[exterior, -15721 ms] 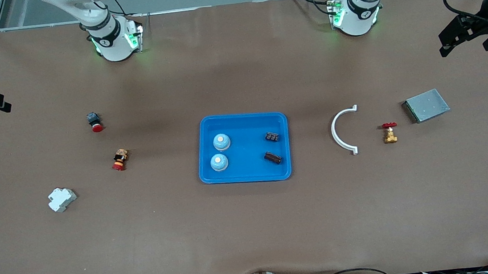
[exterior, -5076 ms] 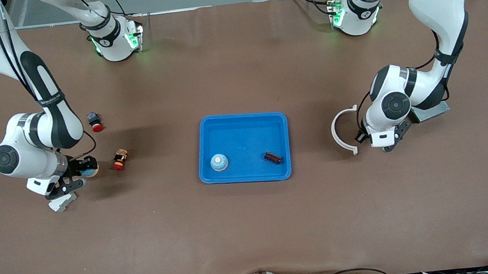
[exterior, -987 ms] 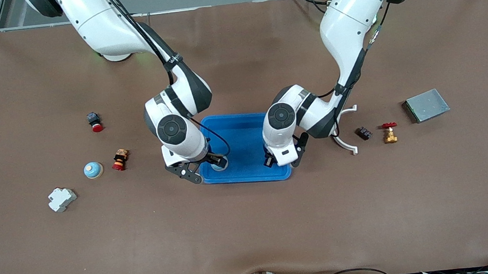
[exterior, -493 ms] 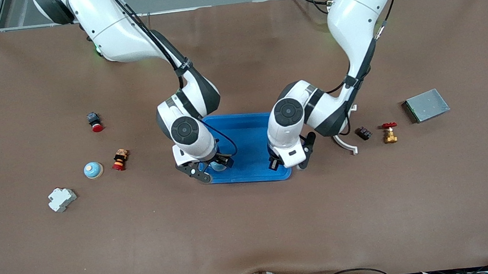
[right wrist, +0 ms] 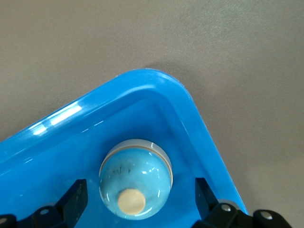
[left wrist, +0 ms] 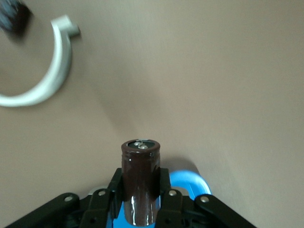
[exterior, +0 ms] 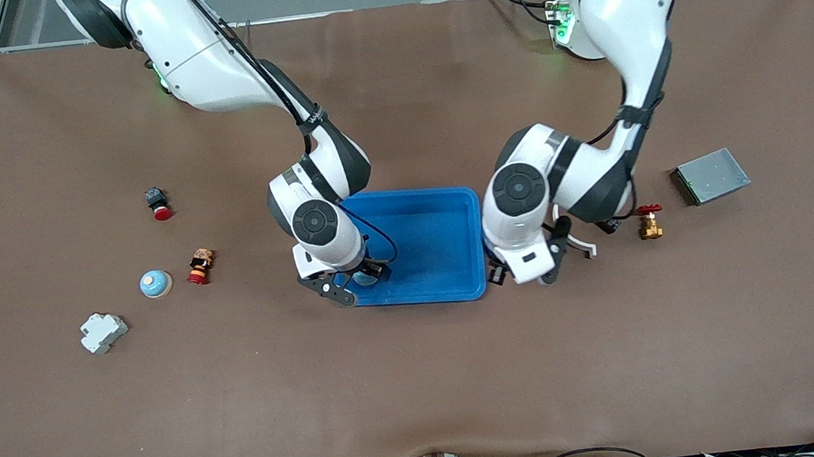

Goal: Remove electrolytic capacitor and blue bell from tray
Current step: 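Grasp the bell with the right gripper while the left gripper grasps the capacitor, then carry the bell with the right gripper while the left gripper carries the capacitor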

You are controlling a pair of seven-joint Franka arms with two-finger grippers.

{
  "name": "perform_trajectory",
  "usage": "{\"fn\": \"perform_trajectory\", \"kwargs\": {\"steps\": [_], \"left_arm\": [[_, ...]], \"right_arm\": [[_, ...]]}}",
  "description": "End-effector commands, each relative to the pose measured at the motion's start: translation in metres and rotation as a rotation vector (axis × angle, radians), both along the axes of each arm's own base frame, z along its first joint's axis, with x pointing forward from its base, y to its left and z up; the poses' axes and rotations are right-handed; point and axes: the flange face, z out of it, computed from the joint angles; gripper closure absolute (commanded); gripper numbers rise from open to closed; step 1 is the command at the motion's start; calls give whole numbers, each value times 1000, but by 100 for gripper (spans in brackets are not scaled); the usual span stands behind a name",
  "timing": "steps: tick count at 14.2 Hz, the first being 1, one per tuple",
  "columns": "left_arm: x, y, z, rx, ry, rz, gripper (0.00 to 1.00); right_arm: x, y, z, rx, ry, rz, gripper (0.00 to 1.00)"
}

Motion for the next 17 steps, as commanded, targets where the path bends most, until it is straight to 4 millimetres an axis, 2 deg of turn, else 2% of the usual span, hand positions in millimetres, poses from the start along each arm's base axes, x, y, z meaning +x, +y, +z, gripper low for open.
{"fn": "perform_trajectory", "kwargs": {"steps": [1,4,5,7,8,9,11,14,17], "left_arm": [[5,45,22,38,50,-61,100],[23,97,20,35,74,-83,100],[30,117,20,33,79,-99,100],[39,148,15,30,99,-145,100],[44,167,13,32,107,-178,100],[50,185,13,28,111,-202,100],[59,224,9,21,119,-245,100],[69,274,-8,5,132,-339,100],[74,286,-36,16,123,-372,100]], "right_arm": [[2,8,-5,7,-9,-12,0],[1,8,-10,4,-4,-12,0],[1,9,-9,6,-4,-12,7],[1,9,-9,5,-5,-11,45],[1,8,-9,5,-5,-12,58],[1,9,-9,6,-4,-12,67],[1,8,-9,5,-5,-12,72],[0,11,-7,5,-5,-4,73],[1,17,4,14,-13,8,73]]}}
